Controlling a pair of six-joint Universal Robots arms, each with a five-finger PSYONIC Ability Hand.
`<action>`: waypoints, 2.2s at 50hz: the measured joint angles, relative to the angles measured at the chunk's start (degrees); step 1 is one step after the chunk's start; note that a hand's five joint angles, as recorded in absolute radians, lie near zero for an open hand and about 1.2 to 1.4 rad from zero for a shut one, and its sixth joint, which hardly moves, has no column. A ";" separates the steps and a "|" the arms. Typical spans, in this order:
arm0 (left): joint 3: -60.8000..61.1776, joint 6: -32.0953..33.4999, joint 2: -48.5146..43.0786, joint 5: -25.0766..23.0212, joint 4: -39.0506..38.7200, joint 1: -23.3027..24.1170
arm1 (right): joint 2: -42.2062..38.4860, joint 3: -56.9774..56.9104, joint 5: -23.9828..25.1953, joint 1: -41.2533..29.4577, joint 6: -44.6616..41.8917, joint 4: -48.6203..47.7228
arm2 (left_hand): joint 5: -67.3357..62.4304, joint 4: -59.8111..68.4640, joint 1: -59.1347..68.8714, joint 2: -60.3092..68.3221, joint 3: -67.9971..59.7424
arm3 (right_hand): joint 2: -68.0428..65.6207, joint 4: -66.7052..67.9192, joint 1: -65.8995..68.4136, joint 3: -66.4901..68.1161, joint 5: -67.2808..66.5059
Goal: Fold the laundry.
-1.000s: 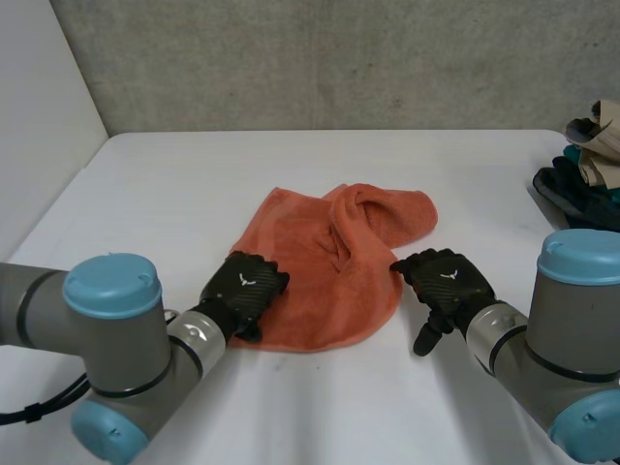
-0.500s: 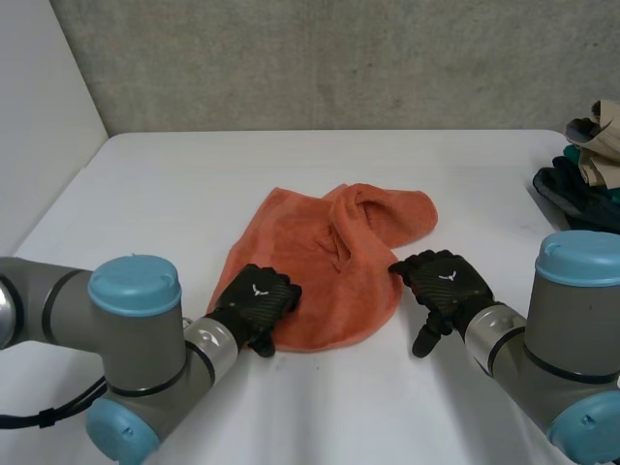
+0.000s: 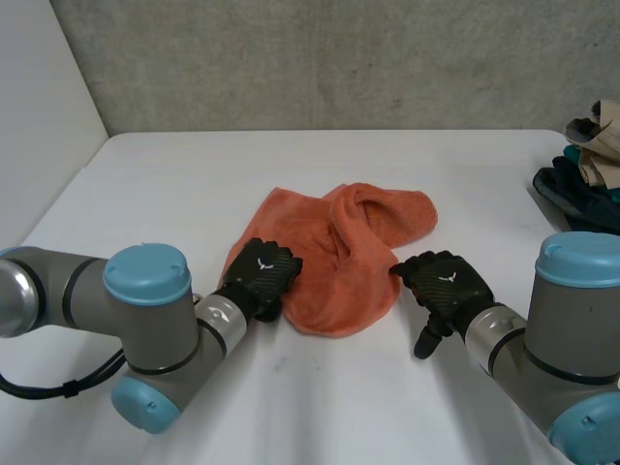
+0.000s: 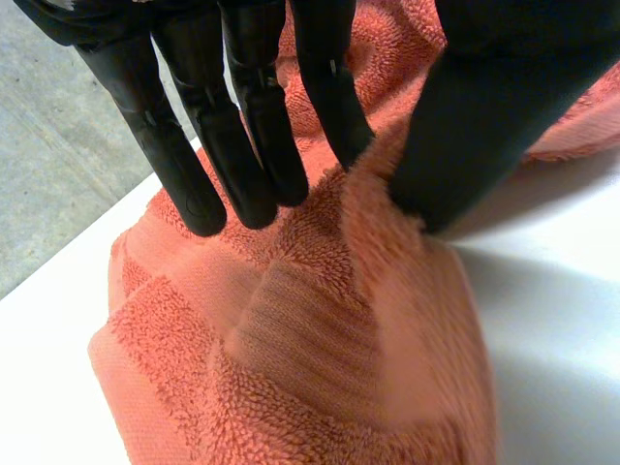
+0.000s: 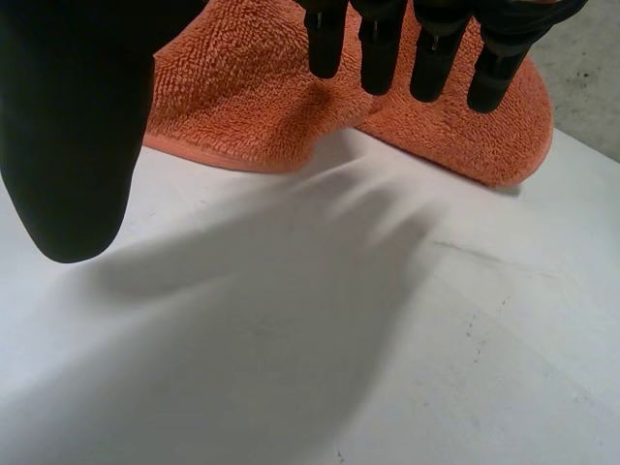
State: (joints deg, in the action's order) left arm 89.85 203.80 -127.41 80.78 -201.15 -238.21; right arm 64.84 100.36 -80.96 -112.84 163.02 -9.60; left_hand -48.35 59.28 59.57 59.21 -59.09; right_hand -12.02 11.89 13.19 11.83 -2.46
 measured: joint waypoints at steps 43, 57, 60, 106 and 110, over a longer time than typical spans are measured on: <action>5.65 -7.26 36.70 4.47 0.90 2.18 | 3.53 -26.76 -2.20 0.91 4.93 2.64 | -6.91 9.24 5.02 9.12 -9.09 | -54.54 56.58 47.75 56.01 -53.02; 8.29 -8.11 38.09 4.53 2.63 0.75 | -4.59 -39.18 1.36 -2.49 -6.35 6.03 | -8.50 9.43 5.02 9.12 -9.09 | -54.54 56.58 47.75 56.15 -54.13; 9.14 -7.88 35.10 4.56 2.96 0.29 | -10.00 -39.63 2.90 -4.42 -6.79 6.50 | -8.50 9.43 5.02 9.12 -9.09 | -49.55 51.11 45.38 50.95 -50.06; 10.54 -7.48 42.33 4.08 8.54 -4.80 | -28.76 -50.02 8.07 9.67 6.33 21.44 | -8.50 9.44 5.02 9.25 -9.09 | -55.30 56.38 50.79 55.98 -53.12; 10.13 -7.32 43.07 4.13 8.44 -5.27 | -20.50 -46.43 7.54 9.96 5.90 19.40 | -8.50 9.44 5.02 9.25 -9.09 | -55.29 56.59 50.79 56.04 -53.12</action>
State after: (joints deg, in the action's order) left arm 99.97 196.48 -84.34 84.92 -192.71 -243.47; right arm 44.35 53.92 -73.42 -102.88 168.92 9.80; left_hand -56.85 68.73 64.59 68.47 -68.17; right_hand -67.31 68.48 63.98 67.87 -55.58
